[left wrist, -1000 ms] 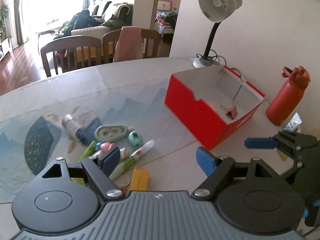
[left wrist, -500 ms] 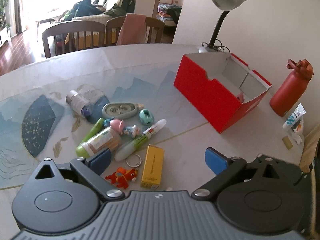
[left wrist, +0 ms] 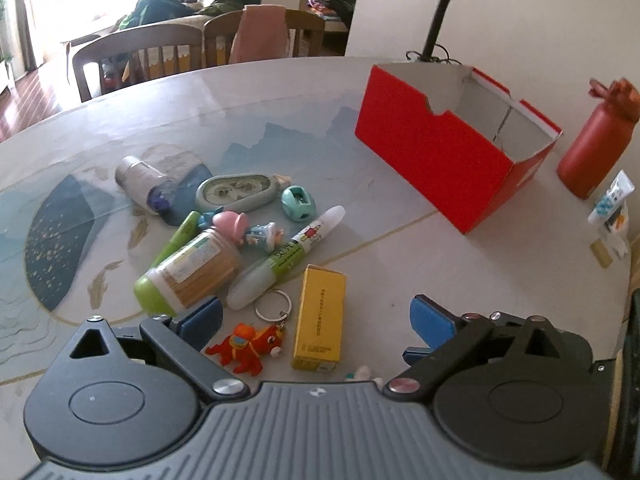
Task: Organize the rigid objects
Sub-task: 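Grasp the yellow box with the left tool while the right tool grasps the blue-white keychain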
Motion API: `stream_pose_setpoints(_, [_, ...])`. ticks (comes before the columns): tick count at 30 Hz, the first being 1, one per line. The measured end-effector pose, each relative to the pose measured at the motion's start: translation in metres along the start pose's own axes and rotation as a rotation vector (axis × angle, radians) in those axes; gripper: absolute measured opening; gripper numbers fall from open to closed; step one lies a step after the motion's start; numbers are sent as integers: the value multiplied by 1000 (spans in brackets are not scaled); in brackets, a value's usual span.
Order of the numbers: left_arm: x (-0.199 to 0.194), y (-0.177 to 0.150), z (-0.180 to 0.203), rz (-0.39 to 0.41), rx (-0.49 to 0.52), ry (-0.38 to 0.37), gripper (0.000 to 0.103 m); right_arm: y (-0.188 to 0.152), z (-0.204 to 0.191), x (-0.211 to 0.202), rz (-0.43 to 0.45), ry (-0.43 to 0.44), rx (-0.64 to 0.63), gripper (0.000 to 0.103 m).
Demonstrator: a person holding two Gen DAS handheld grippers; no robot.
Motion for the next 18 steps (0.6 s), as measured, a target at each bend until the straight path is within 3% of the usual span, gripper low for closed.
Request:
stream_pose_setpoints(3, [12, -1, 2, -8, 6, 10, 101, -1, 1, 3, -5, 2, 5, 83])
stream_pose_setpoints(15, [40, -4, 13, -13, 89, 49, 99, -13, -5, 2, -7, 12, -15, 77])
stream_pose_setpoints(18, [45, -4, 13, -24, 95, 52, 82, -17, -7, 0, -5, 6, -22, 74])
Point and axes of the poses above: each gripper's, at about its wrist camera, not at the fingertips, and x roughly the way its jaws point, z to its right, y to its top, the point moved 7 cm from there along x, roughly the way its jaws point, and after that the axes turned 7 degrees about y, right-handed, at the moved point
